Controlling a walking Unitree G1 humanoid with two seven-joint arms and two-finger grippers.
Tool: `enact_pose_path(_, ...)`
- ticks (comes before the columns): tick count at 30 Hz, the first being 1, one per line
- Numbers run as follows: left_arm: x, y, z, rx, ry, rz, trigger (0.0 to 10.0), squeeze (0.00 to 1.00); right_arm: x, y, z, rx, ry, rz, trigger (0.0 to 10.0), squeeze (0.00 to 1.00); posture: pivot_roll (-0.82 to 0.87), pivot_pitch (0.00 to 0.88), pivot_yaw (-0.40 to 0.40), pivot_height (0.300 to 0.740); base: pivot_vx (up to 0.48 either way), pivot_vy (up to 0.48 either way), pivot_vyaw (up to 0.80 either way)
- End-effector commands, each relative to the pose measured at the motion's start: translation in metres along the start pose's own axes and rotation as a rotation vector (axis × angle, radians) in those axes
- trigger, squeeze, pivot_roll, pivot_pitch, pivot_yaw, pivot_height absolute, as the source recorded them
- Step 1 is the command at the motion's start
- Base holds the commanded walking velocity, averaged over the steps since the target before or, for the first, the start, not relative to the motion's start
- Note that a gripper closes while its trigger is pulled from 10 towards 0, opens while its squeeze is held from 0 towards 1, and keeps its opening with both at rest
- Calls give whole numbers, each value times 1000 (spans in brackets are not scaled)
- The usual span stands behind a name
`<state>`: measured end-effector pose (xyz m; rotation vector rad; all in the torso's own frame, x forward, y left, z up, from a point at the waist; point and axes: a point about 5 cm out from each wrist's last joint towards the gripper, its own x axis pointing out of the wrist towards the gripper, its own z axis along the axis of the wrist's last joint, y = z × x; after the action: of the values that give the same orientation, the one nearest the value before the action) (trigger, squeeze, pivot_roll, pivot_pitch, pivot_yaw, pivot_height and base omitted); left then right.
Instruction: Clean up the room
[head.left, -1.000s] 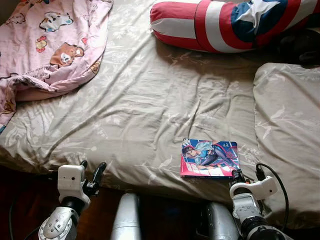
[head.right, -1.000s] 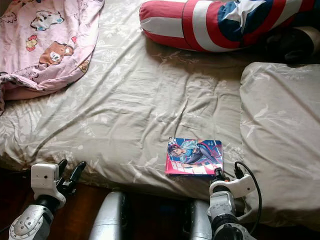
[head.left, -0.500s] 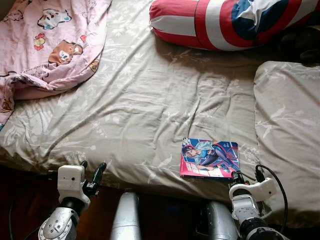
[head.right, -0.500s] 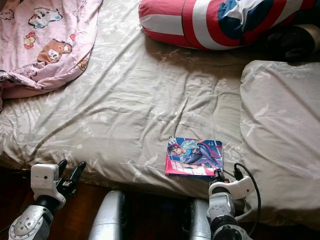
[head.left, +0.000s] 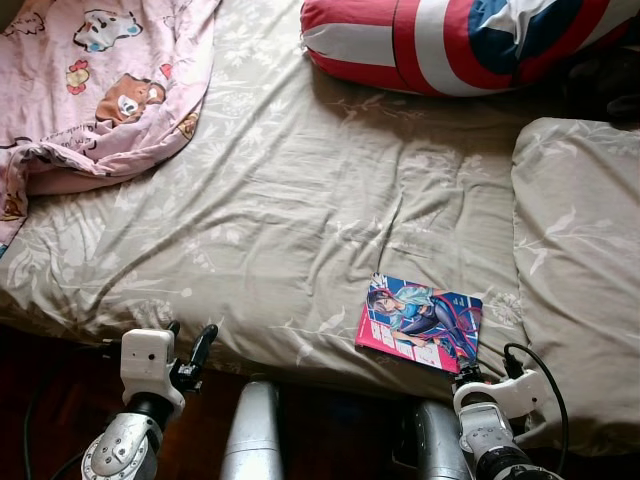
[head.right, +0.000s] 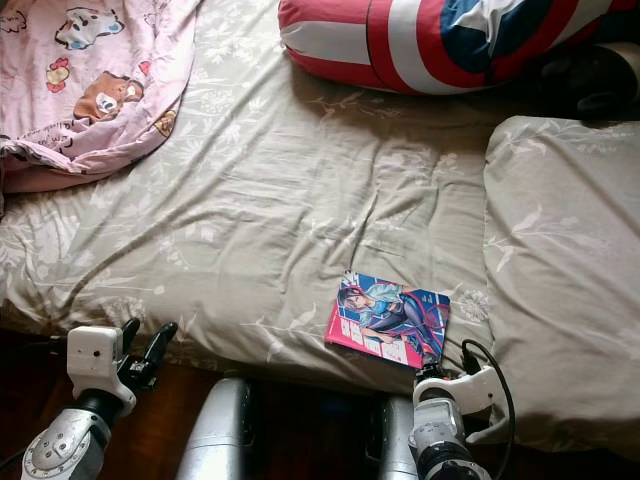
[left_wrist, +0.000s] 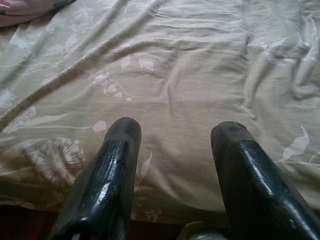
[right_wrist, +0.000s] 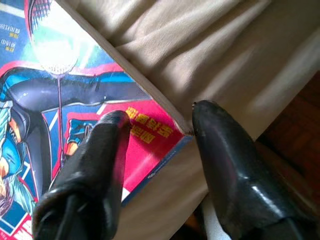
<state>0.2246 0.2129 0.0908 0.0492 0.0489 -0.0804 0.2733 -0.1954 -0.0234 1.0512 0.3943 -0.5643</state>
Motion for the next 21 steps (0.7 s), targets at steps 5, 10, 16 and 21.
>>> enact_pose_path(5,-5,1,-8,15,46,6,10000,0,-3,-11,-2,-23,16,-24,10000,890,272,375,66,649,0,0,0)
enact_pose_path(10,-4,0,-9,14,48,3,10000,0,-1,-7,1,-49,13,5,10000,898,268,368,67,649,0,0,0)
enact_pose_path(16,-3,0,-9,15,49,2,10000,0,0,-3,2,-66,9,23,10000,902,267,365,67,649,0,0,0)
enact_pose_path(21,-3,0,-9,15,49,2,10000,0,0,-3,2,-66,9,23,10000,902,267,365,67,649,0,0,0)
